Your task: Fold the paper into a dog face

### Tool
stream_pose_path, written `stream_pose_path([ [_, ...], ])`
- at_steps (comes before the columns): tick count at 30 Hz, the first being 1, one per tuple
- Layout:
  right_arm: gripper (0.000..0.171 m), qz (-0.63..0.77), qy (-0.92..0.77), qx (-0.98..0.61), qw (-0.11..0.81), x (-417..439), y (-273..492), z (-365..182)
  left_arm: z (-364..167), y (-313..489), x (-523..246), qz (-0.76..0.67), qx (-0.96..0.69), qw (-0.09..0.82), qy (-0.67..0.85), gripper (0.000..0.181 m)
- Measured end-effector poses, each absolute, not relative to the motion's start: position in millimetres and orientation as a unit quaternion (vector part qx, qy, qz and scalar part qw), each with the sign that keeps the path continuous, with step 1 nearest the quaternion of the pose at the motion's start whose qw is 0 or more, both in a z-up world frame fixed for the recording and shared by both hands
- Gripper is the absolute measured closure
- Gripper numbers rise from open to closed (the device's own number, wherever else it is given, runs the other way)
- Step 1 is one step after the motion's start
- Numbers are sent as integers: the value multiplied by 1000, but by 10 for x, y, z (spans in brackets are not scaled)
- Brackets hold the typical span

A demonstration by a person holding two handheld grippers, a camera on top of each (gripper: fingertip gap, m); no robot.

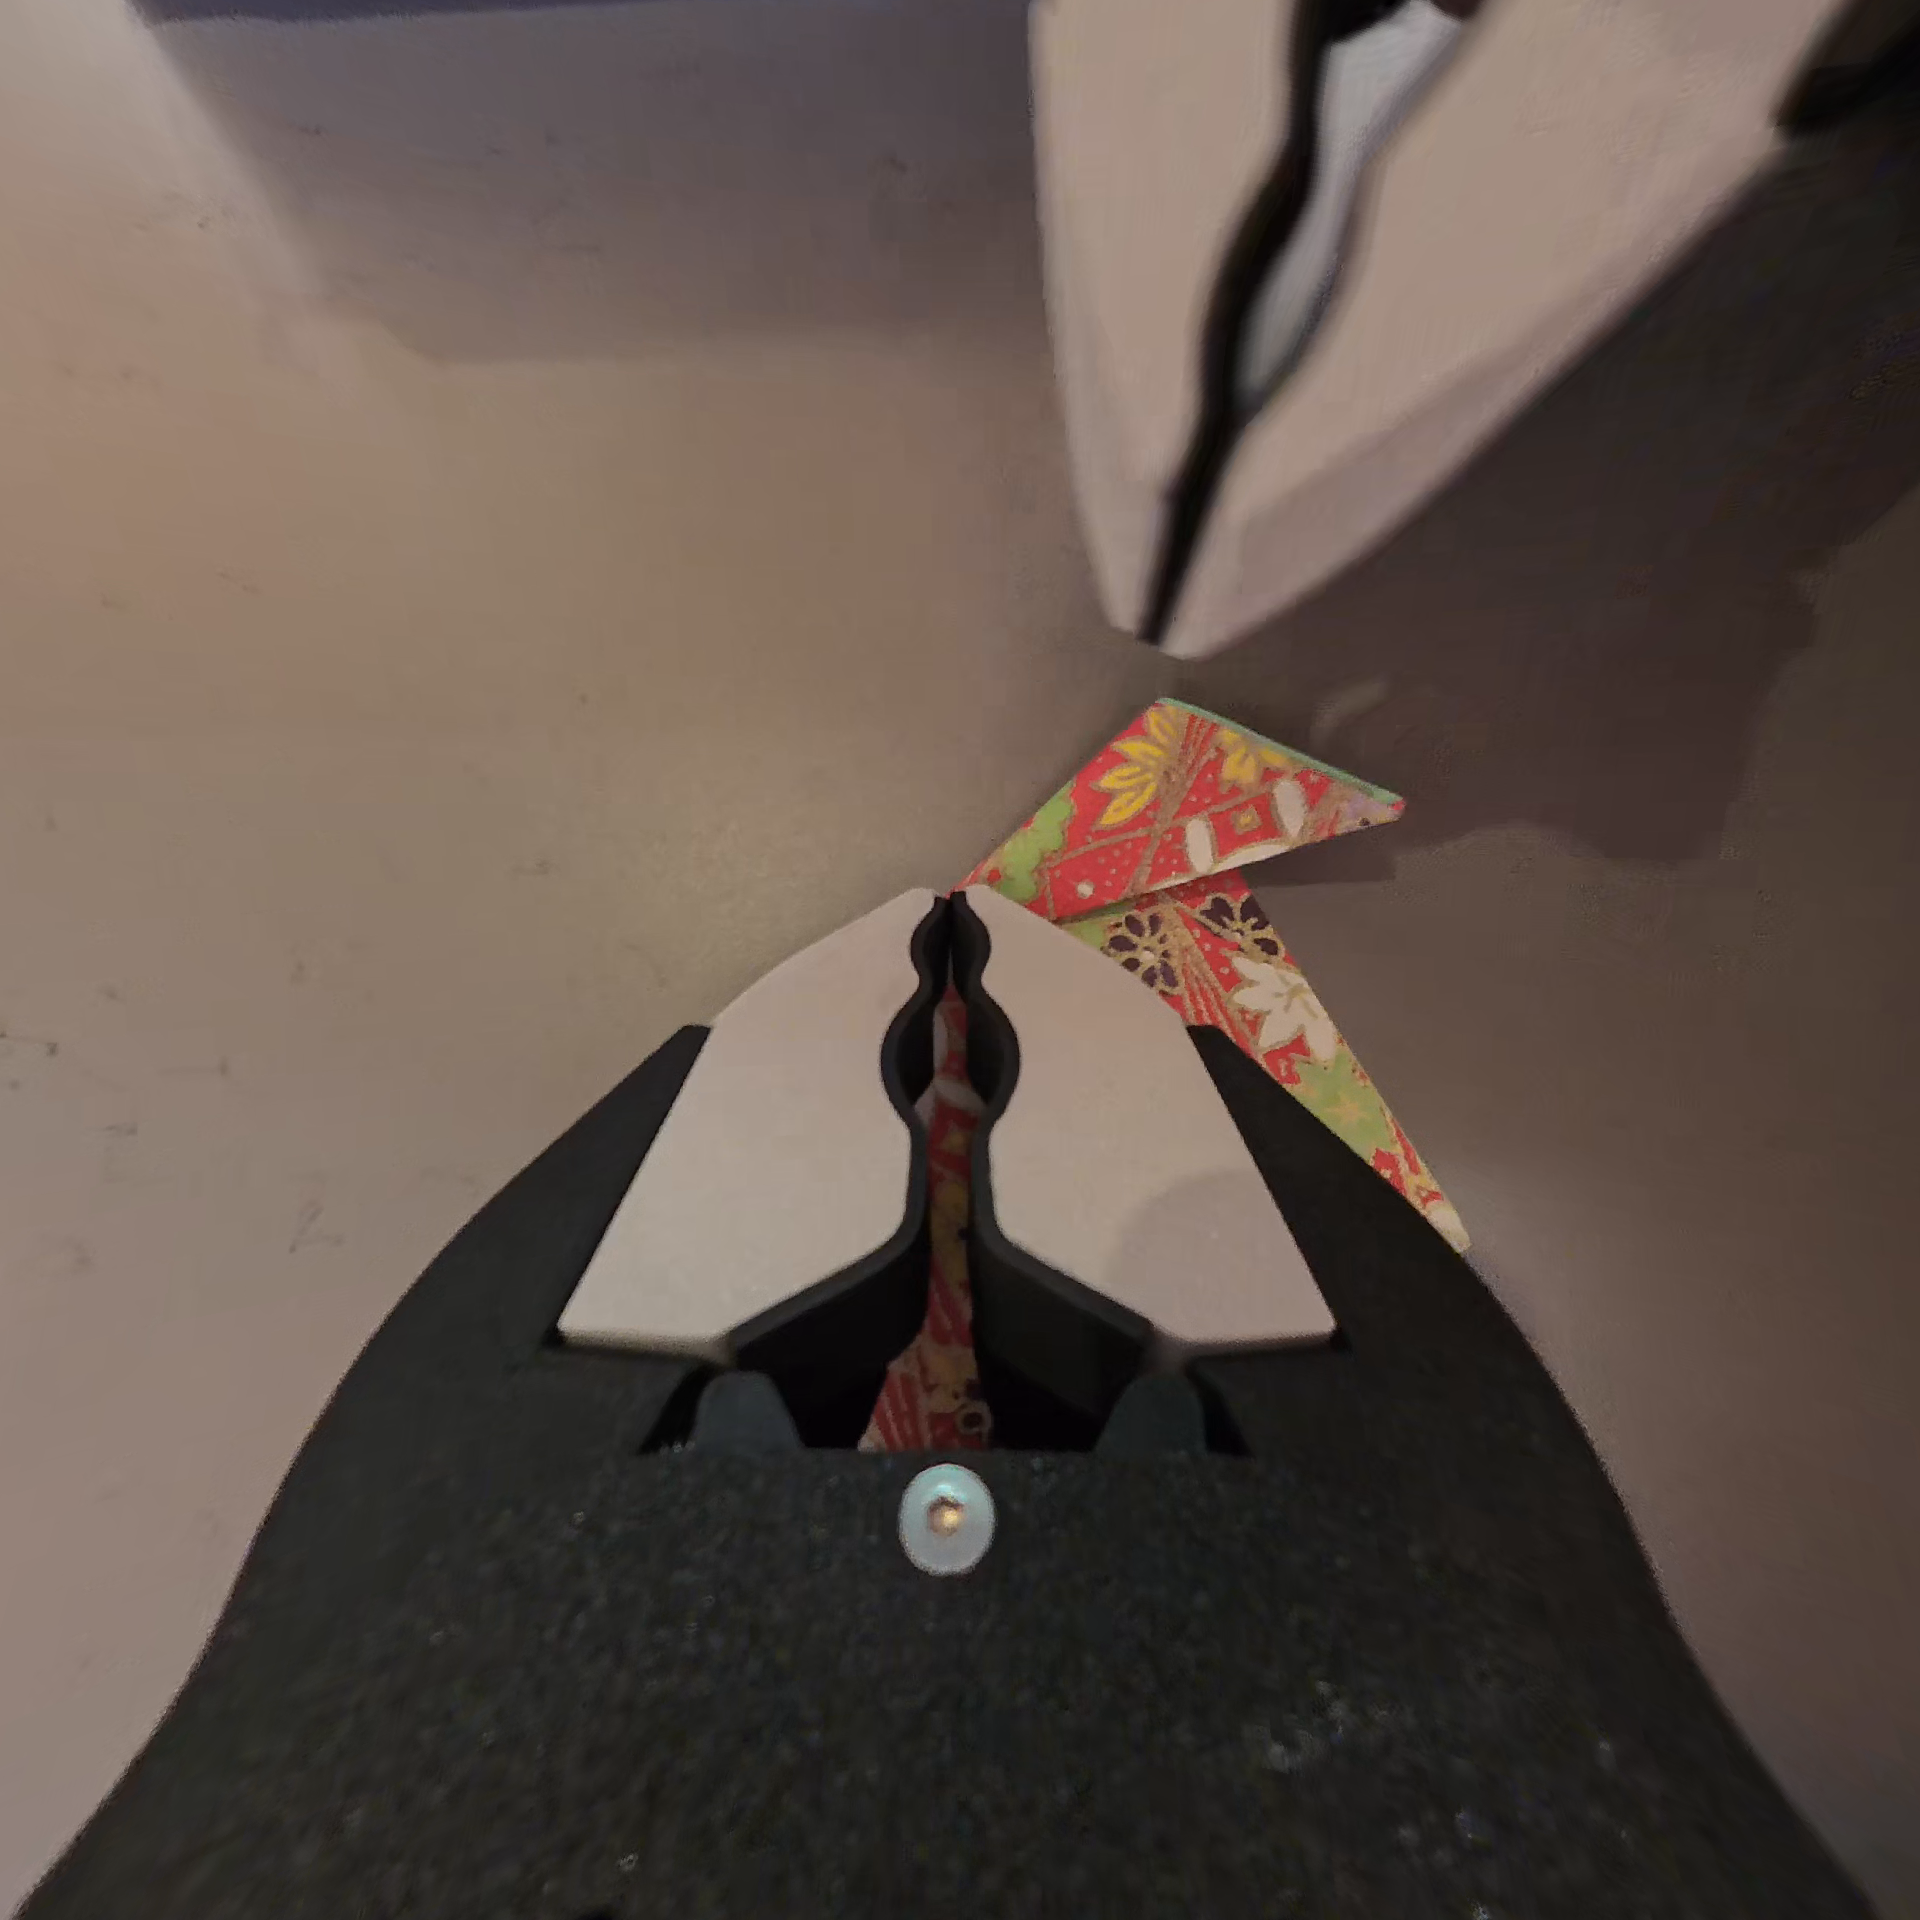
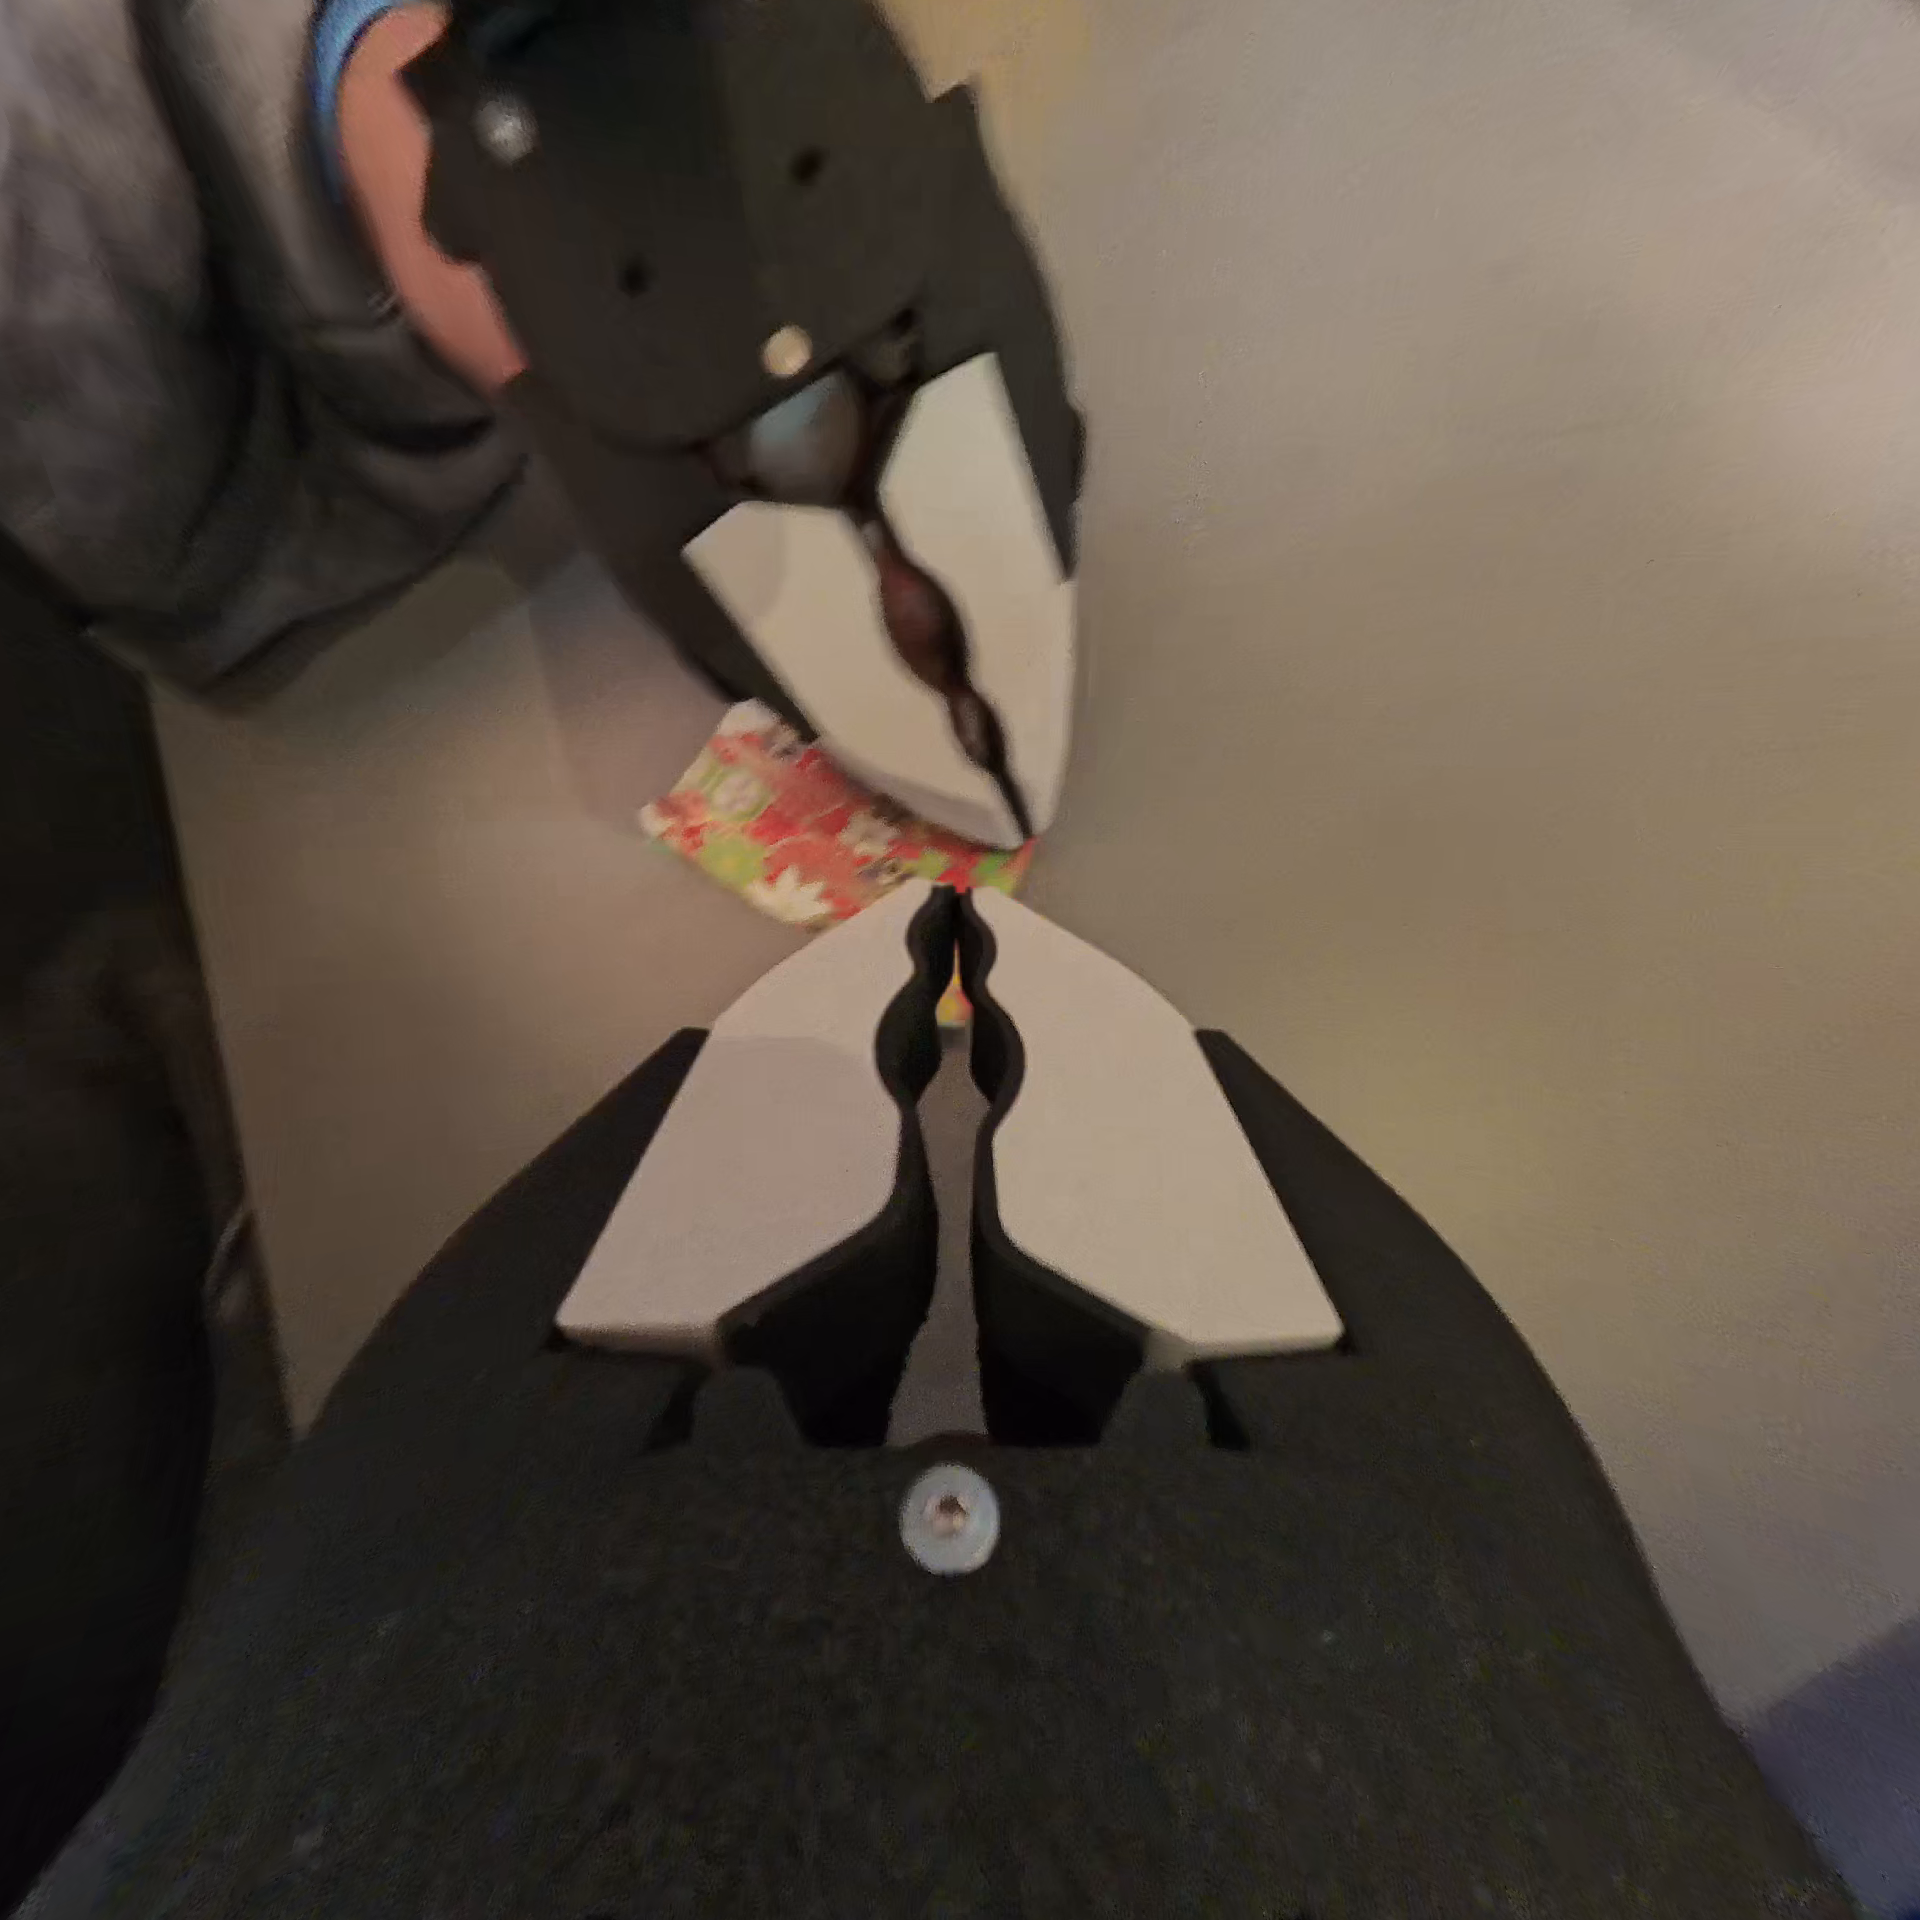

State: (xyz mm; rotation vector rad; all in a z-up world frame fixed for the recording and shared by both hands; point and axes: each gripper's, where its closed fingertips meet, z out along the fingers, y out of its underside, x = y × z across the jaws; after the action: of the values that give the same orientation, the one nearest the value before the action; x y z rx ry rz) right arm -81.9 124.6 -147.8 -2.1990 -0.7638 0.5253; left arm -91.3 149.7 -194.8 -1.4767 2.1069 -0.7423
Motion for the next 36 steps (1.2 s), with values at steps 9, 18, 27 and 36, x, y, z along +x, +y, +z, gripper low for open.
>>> stream_pose_path([
  [9, 171, 127, -338, -866, 347, -896, 1456, -1870, -1948, 1499, -912, -270, -539, 232, 763, 181],
  [18, 171, 68, -352, -867, 347, -879, 1463, -1959, -1949, 1500, -911, -266, -538, 233, 765, 181],
  [27, 171, 49, -349, -872, 341, -826, 1358, -1961, -1951, 1502, -910, -268, -538, 233, 764, 181],
  [36, 171, 52, -321, -882, 340, -725, 1151, -1961, -1952, 1505, -910, -267, -538, 234, 764, 181],
])
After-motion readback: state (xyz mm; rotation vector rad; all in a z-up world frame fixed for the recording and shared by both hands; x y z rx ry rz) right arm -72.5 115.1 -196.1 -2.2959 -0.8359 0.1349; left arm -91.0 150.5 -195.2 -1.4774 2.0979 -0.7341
